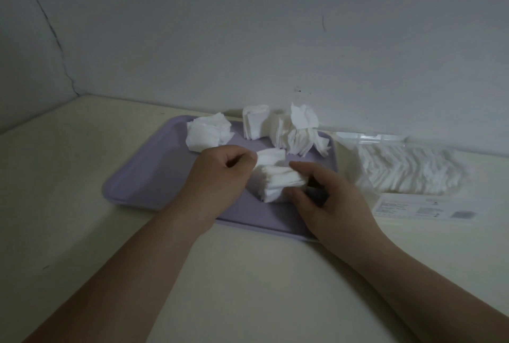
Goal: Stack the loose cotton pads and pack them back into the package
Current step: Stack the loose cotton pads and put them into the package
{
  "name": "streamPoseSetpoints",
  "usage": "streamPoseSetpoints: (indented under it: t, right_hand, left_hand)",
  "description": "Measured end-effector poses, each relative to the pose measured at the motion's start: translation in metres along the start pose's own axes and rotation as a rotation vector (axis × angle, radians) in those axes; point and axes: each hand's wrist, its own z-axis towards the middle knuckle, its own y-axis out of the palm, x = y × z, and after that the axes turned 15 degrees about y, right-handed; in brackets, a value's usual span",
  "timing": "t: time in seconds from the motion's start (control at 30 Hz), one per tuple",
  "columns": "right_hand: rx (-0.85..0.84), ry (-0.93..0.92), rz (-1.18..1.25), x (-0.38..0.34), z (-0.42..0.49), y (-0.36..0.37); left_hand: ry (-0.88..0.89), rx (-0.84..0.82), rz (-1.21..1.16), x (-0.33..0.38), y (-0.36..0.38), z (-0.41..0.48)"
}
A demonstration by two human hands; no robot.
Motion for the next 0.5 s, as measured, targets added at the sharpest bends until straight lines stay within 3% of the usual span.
streamPoseSetpoints:
  t: [0.17, 0.27, 0.37, 0.5]
  right_hand:
    - [0.075, 0.060, 0.012, -0.005, -0.002, -0.002]
    - [0.140, 0.068, -0.005, -0.005, -0.002, -0.004]
    - [0.087, 0.114, -0.003, -0.002, 0.001, -0.004]
    - [0.025, 0.155, 0.084, 0.002, 0.006, -0.003]
  left_hand:
    - [0.073, 0.134, -0.013, 0.002, -0.015, 0.008]
    - [0.073, -0.093, -0.251, 0.011, -0.021, 0.004]
    - [0.040, -0.355, -0.221, 0.017, -0.018, -0.004]
    - [-0.023, -0.412, -0.252, 0.011, -0.012, -0.005]
